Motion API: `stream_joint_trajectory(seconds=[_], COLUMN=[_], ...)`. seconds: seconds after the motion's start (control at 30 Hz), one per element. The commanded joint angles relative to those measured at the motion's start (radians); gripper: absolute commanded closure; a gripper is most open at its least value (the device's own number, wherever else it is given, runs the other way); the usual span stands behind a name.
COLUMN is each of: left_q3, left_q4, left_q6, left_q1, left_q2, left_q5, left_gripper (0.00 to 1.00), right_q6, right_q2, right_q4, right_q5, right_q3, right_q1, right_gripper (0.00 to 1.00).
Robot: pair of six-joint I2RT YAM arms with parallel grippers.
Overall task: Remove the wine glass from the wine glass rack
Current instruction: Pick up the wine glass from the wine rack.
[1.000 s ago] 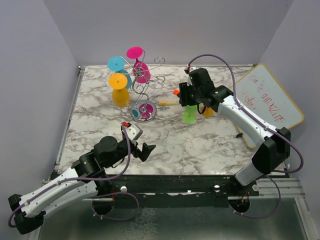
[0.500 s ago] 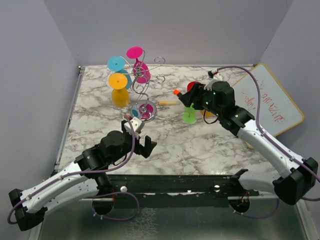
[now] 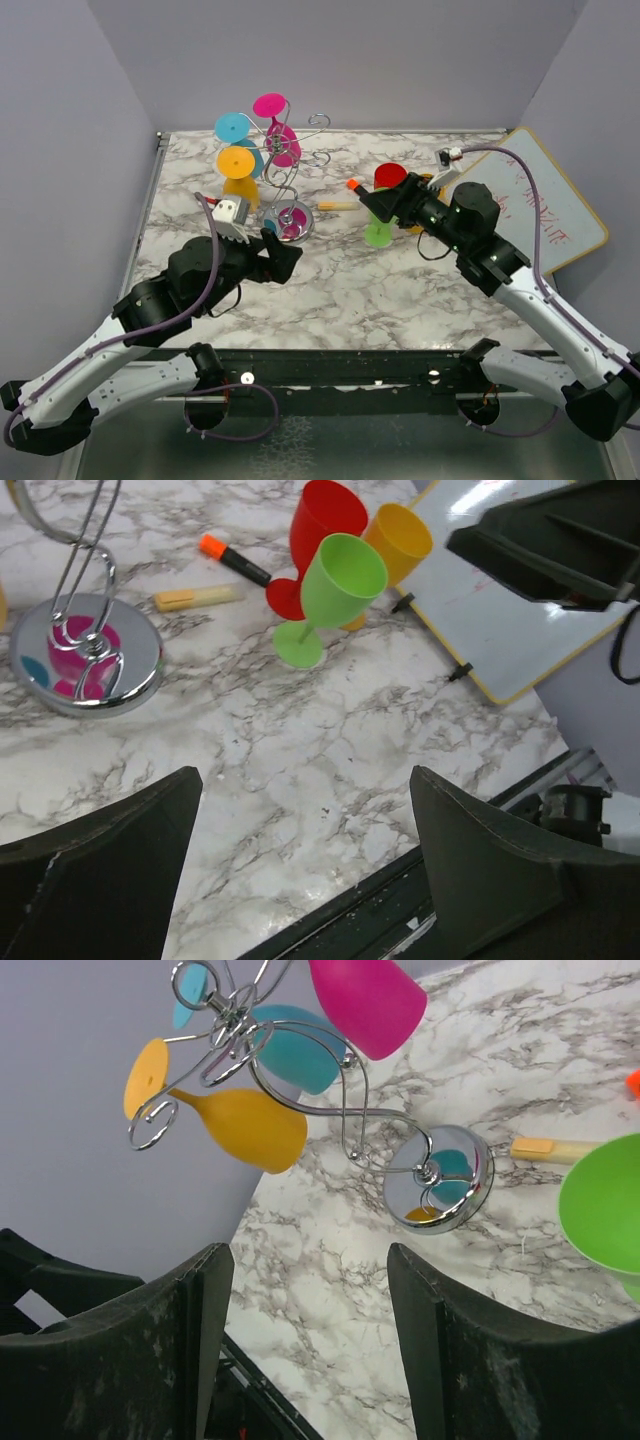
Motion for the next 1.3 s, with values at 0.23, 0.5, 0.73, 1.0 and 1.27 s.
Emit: stream_joint_trajectory(seconds=[0.23, 0.5, 0.73, 1.0, 1.27], left_q3=[0.151, 0.270, 0.358, 0.503, 0.637], left_q4=[-0.262, -0.295, -0.321, -0.293, -0.219], left_q6=[-0.048, 0.007, 0.056, 0.200, 0.388], left_q1=[0.003, 0.005, 0.009, 0.012, 0.232], left_q2=[0.083, 0.207, 0.207, 0.272, 0.425], left_q5=[-0.248, -0.270, -0.389, -0.499, -0.332], left_gripper=[0.22, 0.10, 0.13, 0.19, 0.18], right_q6=[-0.056, -0.072, -0.087, -0.080, -0.051], right_q2=[-0.147, -0.168, -0.192, -0.161, -0.163], right_q4=[-0.109, -0.201, -0.204, -0.194, -0.185], right_q5=[0.135, 0.174, 0.195, 0.143, 0.104], right_q3=[0.013, 0.009, -0.003, 0.006, -0.012], right_q1=[0.006, 0.006, 0.006, 0.007, 0.006], right_gripper=[0.26, 0.26, 0.26, 0.26, 0.26])
